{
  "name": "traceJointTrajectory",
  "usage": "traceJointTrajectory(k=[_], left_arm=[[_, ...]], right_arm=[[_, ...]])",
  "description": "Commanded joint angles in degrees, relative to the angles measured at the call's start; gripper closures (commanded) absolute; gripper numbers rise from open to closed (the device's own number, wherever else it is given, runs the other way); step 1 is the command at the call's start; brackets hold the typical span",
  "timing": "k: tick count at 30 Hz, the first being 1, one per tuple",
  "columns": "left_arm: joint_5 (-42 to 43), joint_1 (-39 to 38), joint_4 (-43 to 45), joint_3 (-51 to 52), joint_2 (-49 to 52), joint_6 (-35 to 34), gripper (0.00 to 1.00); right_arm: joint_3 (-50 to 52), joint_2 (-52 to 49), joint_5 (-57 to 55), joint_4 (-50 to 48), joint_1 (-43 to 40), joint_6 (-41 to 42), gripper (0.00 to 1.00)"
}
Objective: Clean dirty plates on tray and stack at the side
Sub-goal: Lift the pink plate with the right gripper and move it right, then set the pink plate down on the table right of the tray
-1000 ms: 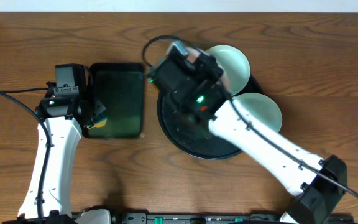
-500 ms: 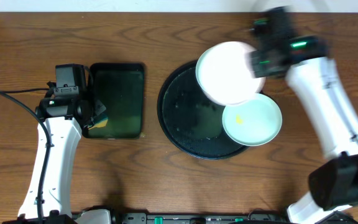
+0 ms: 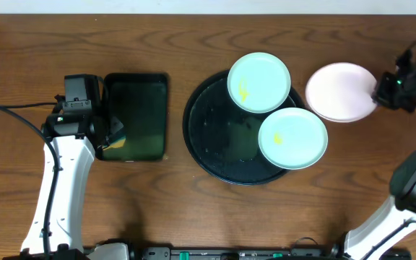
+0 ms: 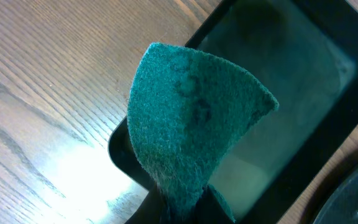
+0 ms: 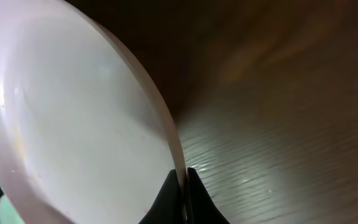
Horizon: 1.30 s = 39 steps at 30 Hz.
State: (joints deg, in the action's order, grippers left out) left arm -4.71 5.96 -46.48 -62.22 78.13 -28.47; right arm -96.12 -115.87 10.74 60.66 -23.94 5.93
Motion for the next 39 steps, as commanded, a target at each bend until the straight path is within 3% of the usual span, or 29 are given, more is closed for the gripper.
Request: traceJointTrajectory(k=[1, 8, 10, 12, 13, 15, 21, 26, 30, 34, 37, 39], left_arm=[[1.57, 0.31, -0.09, -0.24, -0.04, -0.09, 0.93], [2.38, 0.31, 0.44, -0.24, -0.04, -0.07, 0.93], [2.4, 0.31, 0.31, -0.24, -0.04, -0.07, 0.93], [2.4, 0.31, 0.22, -0.24, -0.04, -0.07, 0.93], [2.4, 0.31, 0.24, -0.24, -0.04, -0.07, 0.93], [2.4, 0.31, 0.26, -0.24, -0.04, -0.07, 0.93], [2.67, 0.31, 0.33, -0.24, -0.04, -0.09, 0.93], [2.67, 0.31, 0.46, -0.24, -0.04, -0.07, 0.93], [2.67, 0.31, 0.42, -0.24, -0.04, -0.07, 0.93], [2.67, 0.31, 0.35, -0.24, -0.04, -0.07, 0.93], [2.64, 0.31, 0.09, -0.24, -0.02, -0.04, 0.93], [2.64, 0.31, 0.09, -0.24, 0.0, -0.04, 0.93]], right_arm=[[0.26, -2.64, 1.79, -0.46, -3.08, 1.31, 0.99], [0.26, -8.22, 1.53, -2.93, -3.69, 1.31, 0.98], [0.26, -8.79, 1.55, -3.87, -3.67, 1.33, 0.79], [-0.07, -8.57, 1.55, -4.37, -3.85, 1.33, 0.5], [-0.59, -8.37, 1.6, -4.28, -3.87, 1.36, 0.29], [-2.12, -7.67, 1.75, -3.37, -3.8, 1.33, 0.14], [-8.33, -3.96, 9.55, -0.92, -1.79, -0.11, 0.11], [-9.22, -1.27, 16.52, -6.36, 5.29, -3.54, 0.09], [-9.09, -2.34, 15.32, -11.04, 13.97, -9.31, 0.03], [-9.09, -6.19, 5.22, -15.5, 22.69, -10.32, 0.01], [-9.09, -9.7, -0.66, -17.73, 27.12, -10.27, 0.07], [-9.09, -11.72, -3.34, -19.06, 29.2, -10.27, 0.18]])
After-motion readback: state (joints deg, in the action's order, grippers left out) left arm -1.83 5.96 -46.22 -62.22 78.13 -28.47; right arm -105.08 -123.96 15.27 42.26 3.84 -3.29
